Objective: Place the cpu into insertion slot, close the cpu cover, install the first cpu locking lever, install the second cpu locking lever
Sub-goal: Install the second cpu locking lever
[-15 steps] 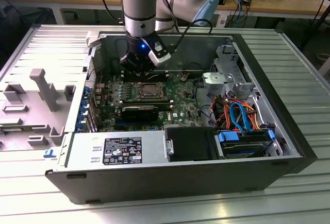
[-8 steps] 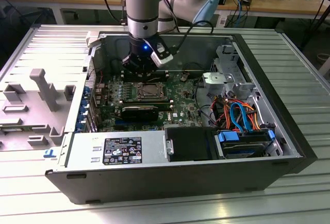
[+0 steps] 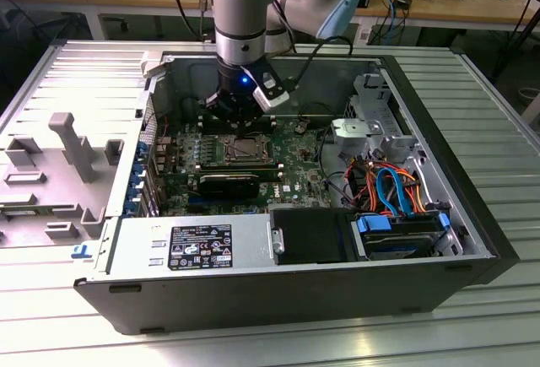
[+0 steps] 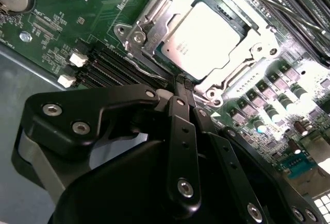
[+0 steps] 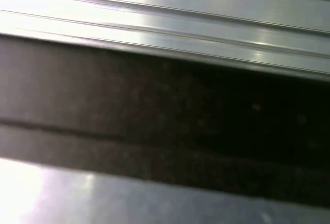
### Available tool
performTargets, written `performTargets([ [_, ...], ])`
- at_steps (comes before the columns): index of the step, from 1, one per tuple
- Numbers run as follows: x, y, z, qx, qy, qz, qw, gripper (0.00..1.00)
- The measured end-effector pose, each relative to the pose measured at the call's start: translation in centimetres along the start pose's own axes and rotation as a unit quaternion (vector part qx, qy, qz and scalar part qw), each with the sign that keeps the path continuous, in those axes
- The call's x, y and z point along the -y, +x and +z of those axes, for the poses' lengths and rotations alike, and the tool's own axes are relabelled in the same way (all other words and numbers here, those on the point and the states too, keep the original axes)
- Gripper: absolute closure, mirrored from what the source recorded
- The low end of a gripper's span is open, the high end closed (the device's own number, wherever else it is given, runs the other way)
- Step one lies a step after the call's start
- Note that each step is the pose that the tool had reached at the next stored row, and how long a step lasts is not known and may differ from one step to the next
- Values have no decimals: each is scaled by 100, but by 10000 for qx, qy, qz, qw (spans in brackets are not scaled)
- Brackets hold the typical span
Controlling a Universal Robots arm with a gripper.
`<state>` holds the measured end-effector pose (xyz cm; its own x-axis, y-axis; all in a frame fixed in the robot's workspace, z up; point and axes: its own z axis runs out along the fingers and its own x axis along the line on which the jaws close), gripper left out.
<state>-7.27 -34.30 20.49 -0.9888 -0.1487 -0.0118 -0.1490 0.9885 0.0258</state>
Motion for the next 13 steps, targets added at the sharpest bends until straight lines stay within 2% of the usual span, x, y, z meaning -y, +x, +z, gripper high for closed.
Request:
performTargets([
  [13, 47, -184, 28, -26, -5, -3, 10000, 89],
])
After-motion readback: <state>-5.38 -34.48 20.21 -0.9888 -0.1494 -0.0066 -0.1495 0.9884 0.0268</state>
